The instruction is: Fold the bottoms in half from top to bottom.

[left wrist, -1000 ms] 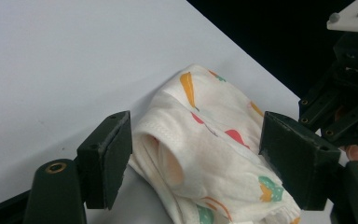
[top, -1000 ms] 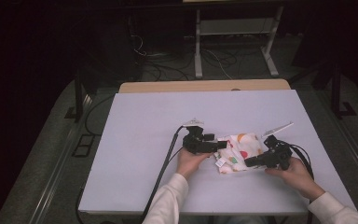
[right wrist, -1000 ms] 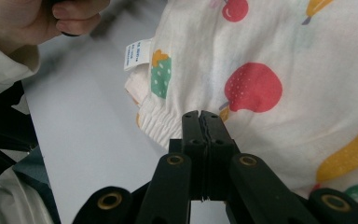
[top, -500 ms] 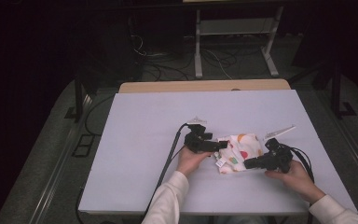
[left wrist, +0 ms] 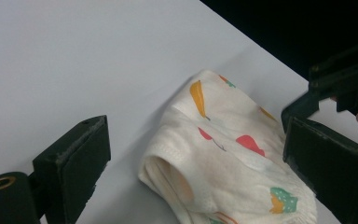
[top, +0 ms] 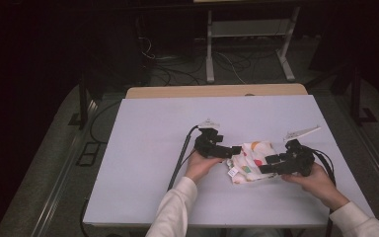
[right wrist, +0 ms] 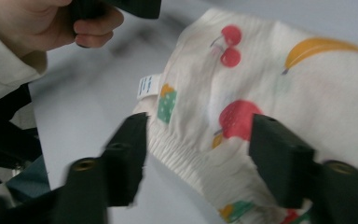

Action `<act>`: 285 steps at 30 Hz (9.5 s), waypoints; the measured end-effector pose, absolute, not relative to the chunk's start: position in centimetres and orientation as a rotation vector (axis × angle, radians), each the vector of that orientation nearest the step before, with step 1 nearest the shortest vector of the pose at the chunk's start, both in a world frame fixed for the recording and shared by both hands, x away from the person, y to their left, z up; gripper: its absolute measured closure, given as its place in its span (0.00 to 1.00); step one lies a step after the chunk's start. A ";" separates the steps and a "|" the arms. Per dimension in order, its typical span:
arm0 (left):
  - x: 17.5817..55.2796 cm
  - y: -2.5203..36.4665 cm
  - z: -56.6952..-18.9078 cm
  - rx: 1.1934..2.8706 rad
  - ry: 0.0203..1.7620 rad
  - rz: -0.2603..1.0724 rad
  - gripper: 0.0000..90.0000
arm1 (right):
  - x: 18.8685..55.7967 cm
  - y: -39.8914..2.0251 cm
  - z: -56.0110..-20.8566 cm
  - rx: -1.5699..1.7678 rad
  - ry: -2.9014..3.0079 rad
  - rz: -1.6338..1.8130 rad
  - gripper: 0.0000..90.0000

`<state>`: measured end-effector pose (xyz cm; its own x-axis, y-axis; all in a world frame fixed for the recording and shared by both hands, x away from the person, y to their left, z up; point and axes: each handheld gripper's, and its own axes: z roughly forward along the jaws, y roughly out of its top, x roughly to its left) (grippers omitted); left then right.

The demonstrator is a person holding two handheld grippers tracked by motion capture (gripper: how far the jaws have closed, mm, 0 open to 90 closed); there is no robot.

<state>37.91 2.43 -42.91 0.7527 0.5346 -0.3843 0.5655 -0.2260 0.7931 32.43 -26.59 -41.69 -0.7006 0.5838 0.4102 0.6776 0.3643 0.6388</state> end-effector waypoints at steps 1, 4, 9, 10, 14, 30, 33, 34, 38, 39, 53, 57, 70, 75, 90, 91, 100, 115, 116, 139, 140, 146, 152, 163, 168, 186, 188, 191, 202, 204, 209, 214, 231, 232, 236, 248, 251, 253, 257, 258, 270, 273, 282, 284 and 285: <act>38.0 2.4 -42.8 1.883 0.845 -0.039 0.08 | 32.5 -26.6 -41.4 -1.163 -2.505 -1.261 0.32; 38.2 2.5 -42.4 1.891 0.839 -0.040 0.03 | 32.9 -26.9 -40.7 -1.185 -2.513 -1.292 0.21; 38.5 2.5 -41.8 1.913 0.827 -0.050 0.00 | 33.8 -27.5 -39.8 -1.195 -2.499 -1.342 0.15; 38.6 2.4 -41.7 1.921 0.822 -0.048 0.00 | 34.0 -27.7 -39.7 -1.194 -2.494 -1.346 0.15; 38.8 2.5 -41.4 1.925 0.814 -0.040 0.00 | 35.0 -28.2 -39.5 -1.200 -2.482 -1.348 0.03; 40.1 3.2 -41.3 1.946 0.834 -0.042 0.00 | 37.6 -29.9 -40.0 -1.313 -2.467 -1.353 0.01; 40.3 3.2 -41.5 1.946 0.836 -0.044 0.00 | 38.1 -30.1 -40.2 -1.326 -2.465 -1.350 0.01; 40.4 3.2 -41.5 1.947 0.834 -0.044 0.00 | 38.2 -30.2 -40.3 -1.327 -2.465 -1.354 0.01; 40.7 3.2 -41.9 1.954 0.839 -0.042 0.00 | 38.8 -30.3 -40.4 -1.336 -2.463 -1.357 0.01; 40.7 3.3 -42.0 1.956 0.841 -0.039 0.00 | 38.9 -30.4 -40.4 -1.336 -2.463 -1.355 0.01; 41.4 2.8 -43.5 1.964 0.872 -0.058 0.00 | 40.1 -30.0 -42.0 -1.352 -2.502 -1.316 0.06; 41.4 2.6 -43.7 1.967 0.877 -0.057 0.00 | 40.3 -30.0 -42.4 -1.372 -2.507 -1.311 0.07; 41.3 2.1 -44.3 1.990 0.884 -0.084 0.01 | 41.1 -29.3 -44.0 -1.380 -2.568 -1.254 0.26; 41.5 2.0 -44.7 1.990 0.900 -0.126 0.07 | 41.4 -29.2 -44.4 -1.393 -2.570 -1.253 0.41; 41.9 1.8 -45.8 1.955 0.932 -0.186 0.43 | 41.7 -28.9 -45.0 -1.373 -2.598 -1.235 0.68; 42.0 1.7 -45.8 1.954 0.939 -0.188 0.47 | 41.7 -28.9 -45.0 -1.376 -2.598 -1.235 0.69; 42.2 1.7 -46.4 1.936 0.961 -0.278 0.67 | 41.9 -29.0 -45.4 -1.395 -2.555 -1.218 0.81; 42.4 2.0 -46.5 1.926 0.979 -0.345 0.89 | 41.8 -29.3 -45.4 -1.380 -2.479 -1.241 0.95; 42.3 2.0 -46.5 1.929 0.977 -0.342 0.90 | 41.8 -29.3 -45.3 -1.382 -2.480 -1.240 0.95; 43.2 6.0 -44.9 1.954 0.991 -0.279 0.90 | 42.3 -25.9 -44.1 -1.391 -2.446 -1.339 0.95; 43.2 6.2 -44.9 1.953 0.992 -0.279 0.90 | 42.3 -25.8 -44.0 -1.393 -2.445 -1.341 0.95; 43.7 7.0 -44.3 1.968 0.975 -0.247 0.90 | 42.6 -25.0 -43.8 -1.398 -2.428 -1.368 0.95; 44.6 7.6 -43.0 2.016 0.946 -0.213 0.90 | 42.9 -24.2 -43.6 -1.404 -2.430 -1.390 0.95; 46.6 9.1 -42.7 2.025 0.955 -0.180 0.90 | 43.8 -22.5 -43.0 -1.418 -2.428 -1.418 0.95; 47.2 9.4 -42.7 2.017 0.956 -0.168 0.90 | 44.2 -22.0 -43.0 -1.427 -2.446 -1.416 0.95; 48.6 9.9 -43.4 1.953 0.977 -0.117 0.90 | 45.6 -21.8 -43.5 -1.456 -2.443 -1.476 0.95; 48.7 10.0 -43.6 1.946 0.985 -0.116 0.90 | 45.8 -21.6 -43.7 -1.459 -2.445 -1.483 0.95; 48.8 10.0 -43.8 1.946 0.981 -0.110 0.90 | 46.0 -21.5 -44.0 -1.472 -2.450 -1.474 0.95; 49.0 10.0 -44.4 1.915 0.995 -0.128 0.90 | 46.5 -22.0 -44.7 -1.505 -2.375 -1.496 0.95; 48.9 9.9 -44.4 1.917 0.999 -0.126 0.90 | 46.5 -22.0 -44.8 -1.504 -2.365 -1.497 0.95; 48.7 9.7 -44.4 1.922 0.997 -0.087 0.81 | 46.5 -22.1 -44.7 -1.510 -2.369 -1.512 0.83; 48.2 9.8 -43.9 1.911 1.004 -0.019 0.60 | 46.1 -22.5 -44.0 -1.509 -2.416 -1.526 0.69; 46.2 11.2 -41.8 1.913 0.985 0.029 0.24 | 45.0 -24.5 -41.9 -1.479 -2.421 -1.508 0.18; 46.0 11.2 -41.7 1.915 0.986 0.034 0.22 | 45.0 -24.6 -41.9 -1.477 -2.426 -1.506 0.16; 45.5 11.4 -41.4 1.920 0.980 0.039 0.16 | 44.5 -25.0 -41.5 -1.469 -2.424 -1.496 0.12; 43.9 12.3 -41.1 1.915 0.973 0.033 0.00 | 42.8 -26.5 -40.7 -1.458 -2.424 -1.488 0.00; 43.5 12.6 -41.0 1.926 0.974 0.046 0.00 | 42.3 -26.5 -40.6 -1.472 -2.480 -1.456 0.00; 43.1 12.8 -40.9 1.926 0.968 0.060 0.00 | 41.9 -26.6 -40.7 -1.471 -2.467 -1.459 0.00; 42.2 13.3 -40.8 1.929 0.963 0.095 0.00 | 40.9 -26.5 -40.7 -1.450 -2.489 -1.471 0.00; 42.0 13.4 -40.8 1.932 0.962 0.099 0.00 | 40.7 -26.4 -40.7 -1.444 -2.491 -1.476 0.00; 39.3 15.1 -40.6 1.921 0.972 0.181 0.00 | 37.9 -26.7 -41.0 -1.431 -2.498 -1.509 0.00; 38.6 15.3 -40.6 1.905 0.970 0.205 0.00 | 37.2 -26.8 -40.8 -1.420 -2.498 -1.532 0.00; 36.4 15.8 -40.7 1.904 0.946 0.234 0.00 | 34.9 -27.1 -40.6 -1.397 -2.509 -1.578 0.00; 35.8 15.9 -40.7 1.901 0.938 0.246 0.00 | 34.5 -27.2 -40.6 -1.396 -2.512 -1.582 0.00; 35.6 16.0 -40.7 1.900 0.939 0.248 0.00 | 34.3 -27.3 -40.6 -1.394 -2.515 -1.585 0.00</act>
<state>35.58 16.03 -40.74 0.6821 0.6993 -0.2138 0.5030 -0.2363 0.8314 34.27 -27.26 -40.60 -0.6313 0.7152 0.2999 0.5792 0.1776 0.7956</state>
